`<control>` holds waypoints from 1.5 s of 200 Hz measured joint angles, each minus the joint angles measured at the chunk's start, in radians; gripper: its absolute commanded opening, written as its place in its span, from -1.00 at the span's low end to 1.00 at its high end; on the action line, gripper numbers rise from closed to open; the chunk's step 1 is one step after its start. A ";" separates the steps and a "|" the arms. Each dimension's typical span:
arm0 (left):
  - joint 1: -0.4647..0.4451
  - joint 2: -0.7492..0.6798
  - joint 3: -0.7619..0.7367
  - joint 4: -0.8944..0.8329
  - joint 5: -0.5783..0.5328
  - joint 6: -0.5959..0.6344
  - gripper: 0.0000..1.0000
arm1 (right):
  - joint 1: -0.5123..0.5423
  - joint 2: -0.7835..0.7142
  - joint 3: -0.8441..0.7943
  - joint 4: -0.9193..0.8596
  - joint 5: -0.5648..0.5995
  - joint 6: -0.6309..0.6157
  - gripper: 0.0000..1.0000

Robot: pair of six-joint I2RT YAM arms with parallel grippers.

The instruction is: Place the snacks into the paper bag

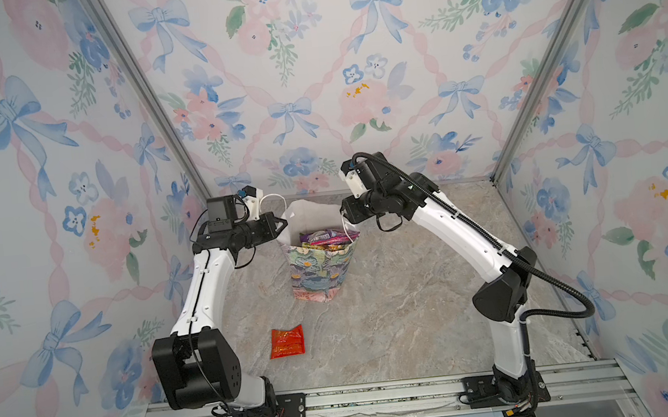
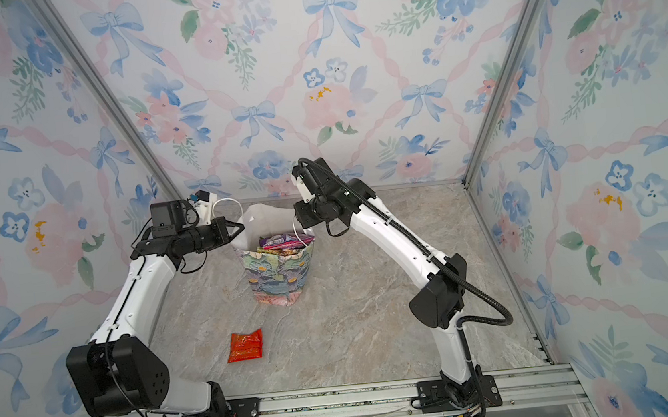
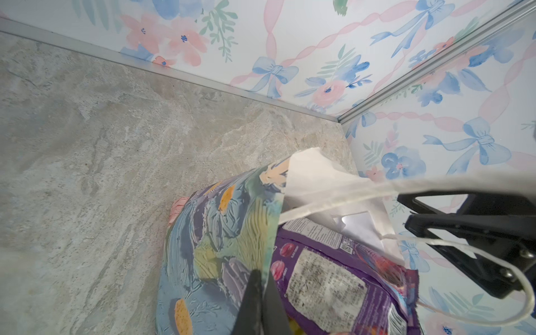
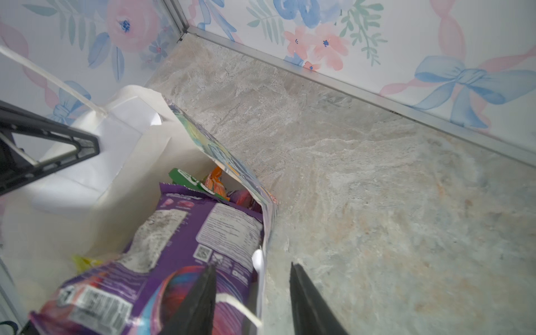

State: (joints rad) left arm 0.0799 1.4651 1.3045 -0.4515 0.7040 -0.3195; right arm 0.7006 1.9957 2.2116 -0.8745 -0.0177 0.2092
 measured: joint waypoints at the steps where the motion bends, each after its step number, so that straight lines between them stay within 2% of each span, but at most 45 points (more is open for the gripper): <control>1: 0.000 0.000 0.000 0.000 0.000 0.000 -1.00 | -0.001 -0.005 -0.007 0.004 0.000 0.002 0.11; 30: 0.000 0.000 0.000 0.001 0.001 0.000 -1.00 | -0.014 -0.096 -0.092 0.053 0.004 -0.002 0.19; 69: 0.000 0.000 -0.006 0.009 0.000 0.001 -1.00 | -0.015 -0.220 -0.124 0.065 0.035 -0.051 0.22; 93: 0.000 0.000 -0.013 0.016 0.000 0.001 -1.00 | 0.009 -0.286 -0.129 0.063 0.063 -0.108 0.26; 113: 0.000 0.000 -0.016 0.022 0.000 0.001 -1.00 | 0.071 -0.301 -0.104 0.036 0.079 -0.172 0.27; 145: 0.000 -0.002 -0.023 0.032 0.000 0.001 -1.00 | 0.196 -0.198 0.065 -0.081 0.087 -0.284 0.26; 186: 0.000 -0.011 -0.034 0.039 -0.007 0.004 -1.00 | 0.266 0.080 0.370 -0.276 0.126 -0.391 0.27; 224: 0.006 -0.011 -0.039 0.046 -0.007 0.004 -1.00 | 0.266 0.195 0.383 -0.367 0.187 -0.464 0.28; 300: 0.015 -0.011 -0.044 0.053 -0.005 0.004 -1.00 | 0.263 0.214 0.383 -0.369 0.326 -0.521 0.26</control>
State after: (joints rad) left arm 0.0952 1.4536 1.2606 -0.3988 0.6987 -0.3153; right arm 0.9638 2.2101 2.5946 -1.2430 0.3080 -0.3122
